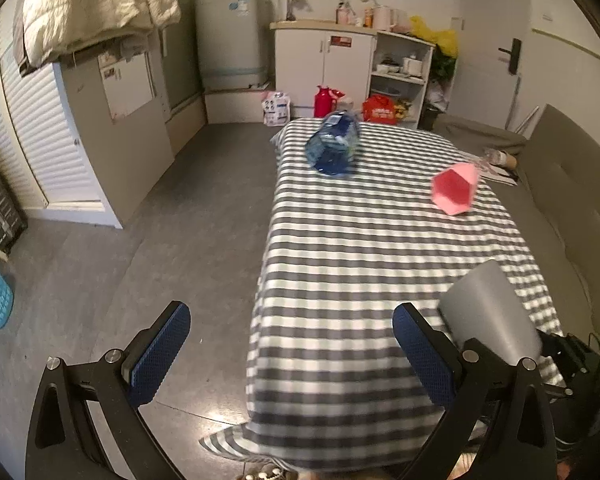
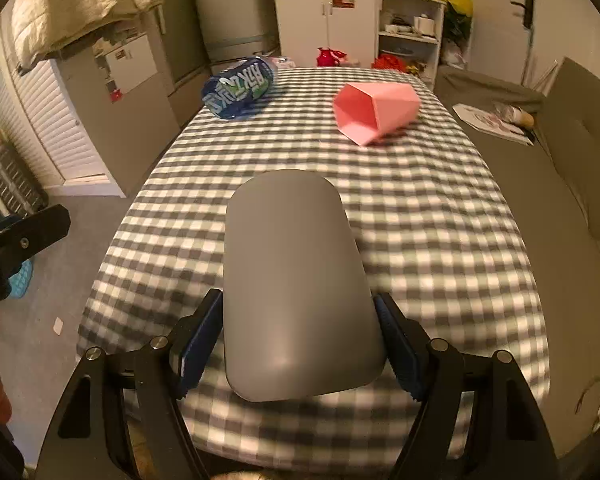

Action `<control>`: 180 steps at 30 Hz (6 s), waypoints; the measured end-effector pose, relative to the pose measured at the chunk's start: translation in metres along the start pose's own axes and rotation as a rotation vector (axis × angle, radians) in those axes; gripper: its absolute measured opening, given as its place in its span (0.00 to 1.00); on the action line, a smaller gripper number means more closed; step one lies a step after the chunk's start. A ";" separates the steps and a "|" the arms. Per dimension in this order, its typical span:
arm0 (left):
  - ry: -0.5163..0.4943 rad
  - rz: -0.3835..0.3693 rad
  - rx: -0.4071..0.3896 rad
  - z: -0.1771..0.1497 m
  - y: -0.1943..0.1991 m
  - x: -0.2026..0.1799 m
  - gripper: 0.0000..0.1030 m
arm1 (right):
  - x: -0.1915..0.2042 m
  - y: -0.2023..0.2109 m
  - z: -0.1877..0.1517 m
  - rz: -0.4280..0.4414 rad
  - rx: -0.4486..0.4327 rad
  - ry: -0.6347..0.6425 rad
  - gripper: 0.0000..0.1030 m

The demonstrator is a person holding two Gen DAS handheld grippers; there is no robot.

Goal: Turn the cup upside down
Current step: 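Close the right tool on the grey cup and lift it, then grasp the grey cup with the left tool while the right tool releases it, then rotate the held grey cup with the left tool so its base faces up, then lower the grey cup rim-down onto the table and open the left tool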

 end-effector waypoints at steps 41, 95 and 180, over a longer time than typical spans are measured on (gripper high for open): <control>-0.063 -0.179 0.134 -0.051 -0.010 -0.146 1.00 | -0.132 0.088 -0.023 -0.132 -0.188 -0.127 0.89; -0.062 -0.290 0.233 0.027 -0.056 -0.121 0.76 | -0.149 0.064 -0.029 -0.177 -0.153 -0.169 0.89; -0.049 -0.159 -0.273 0.029 0.079 -0.066 0.69 | -0.069 0.177 0.036 -0.091 -0.481 -0.032 0.89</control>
Point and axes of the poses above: each gripper's, at about its wrist camera, not at the fingertips, and y roughly against the way its jaws point, x to its left, z to its top, the point moved 3 cm from there along -y, roughly the way its jaws point, and after that the axes turned 3 degrees about -x, right-handed, at the moved point
